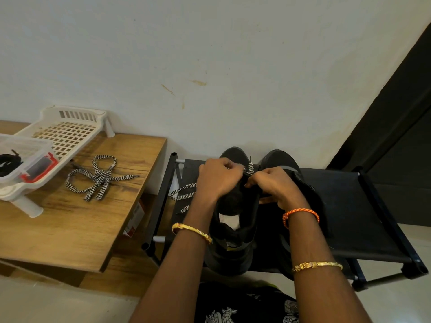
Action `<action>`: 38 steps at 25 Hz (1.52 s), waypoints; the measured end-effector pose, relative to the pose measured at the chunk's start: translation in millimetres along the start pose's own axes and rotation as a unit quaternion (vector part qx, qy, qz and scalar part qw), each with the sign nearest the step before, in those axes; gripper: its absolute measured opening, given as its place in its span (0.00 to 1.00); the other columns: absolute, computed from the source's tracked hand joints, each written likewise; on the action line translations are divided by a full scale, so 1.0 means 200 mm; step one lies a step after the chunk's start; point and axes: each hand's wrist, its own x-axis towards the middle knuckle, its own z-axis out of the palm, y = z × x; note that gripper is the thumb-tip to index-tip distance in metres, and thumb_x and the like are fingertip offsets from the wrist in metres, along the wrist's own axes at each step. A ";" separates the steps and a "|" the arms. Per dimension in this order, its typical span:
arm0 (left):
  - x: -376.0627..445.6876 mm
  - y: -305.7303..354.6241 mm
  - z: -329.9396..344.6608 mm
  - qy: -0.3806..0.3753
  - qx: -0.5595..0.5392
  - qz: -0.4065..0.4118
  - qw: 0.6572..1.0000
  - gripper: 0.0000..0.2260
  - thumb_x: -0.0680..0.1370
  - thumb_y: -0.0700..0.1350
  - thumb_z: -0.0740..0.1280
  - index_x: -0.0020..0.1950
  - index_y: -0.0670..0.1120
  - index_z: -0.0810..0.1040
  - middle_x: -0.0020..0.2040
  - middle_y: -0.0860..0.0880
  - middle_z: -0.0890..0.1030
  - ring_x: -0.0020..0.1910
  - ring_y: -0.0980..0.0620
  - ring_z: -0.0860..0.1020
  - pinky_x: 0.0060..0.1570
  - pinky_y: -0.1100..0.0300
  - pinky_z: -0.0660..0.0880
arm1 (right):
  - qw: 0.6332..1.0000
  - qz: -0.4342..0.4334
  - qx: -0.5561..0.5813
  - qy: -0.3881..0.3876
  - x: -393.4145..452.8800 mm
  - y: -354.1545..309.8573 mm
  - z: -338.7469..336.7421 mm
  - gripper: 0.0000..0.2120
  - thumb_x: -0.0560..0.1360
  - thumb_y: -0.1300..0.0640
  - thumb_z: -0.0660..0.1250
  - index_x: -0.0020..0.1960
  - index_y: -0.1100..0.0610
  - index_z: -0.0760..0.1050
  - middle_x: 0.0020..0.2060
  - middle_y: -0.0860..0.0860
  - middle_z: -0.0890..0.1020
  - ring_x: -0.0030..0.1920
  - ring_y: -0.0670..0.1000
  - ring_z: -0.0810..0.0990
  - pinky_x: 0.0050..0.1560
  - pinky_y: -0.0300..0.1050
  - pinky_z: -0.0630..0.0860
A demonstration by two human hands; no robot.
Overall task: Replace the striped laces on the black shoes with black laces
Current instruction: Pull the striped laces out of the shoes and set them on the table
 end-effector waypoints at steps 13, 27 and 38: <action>-0.04 0.01 0.11 0.167 0.268 0.127 0.940 0.08 0.76 0.49 0.64 0.50 0.48 0.81 0.65 0.48 0.65 0.65 0.47 0.61 0.58 0.52 0.61 | 1.000 -0.003 -0.002 0.003 -0.01 0.00 0.01 0.05 0.65 0.62 0.68 0.41 0.59 0.78 0.39 0.56 0.82 0.39 0.52 0.82 0.26 0.37 0.73; -0.01 0.01 -0.04 0.263 -0.369 0.009 0.891 0.05 0.81 0.39 0.57 0.45 0.46 0.65 0.37 0.52 0.77 0.38 0.52 0.81 0.43 0.57 0.78 | 1.000 0.004 0.003 0.023 -0.04 -0.01 -0.01 0.04 0.64 0.63 0.71 0.40 0.61 0.79 0.39 0.55 0.81 0.40 0.51 0.79 0.24 0.38 0.74; 0.00 0.02 0.08 0.064 0.177 0.078 0.979 0.07 0.75 0.44 0.68 0.52 0.47 0.82 0.53 0.45 0.80 0.53 0.47 0.78 0.50 0.58 0.72 | 0.999 -0.005 -0.031 0.037 -0.04 -0.01 0.01 0.05 0.68 0.58 0.69 0.39 0.60 0.78 0.37 0.54 0.82 0.37 0.50 0.81 0.30 0.42 0.79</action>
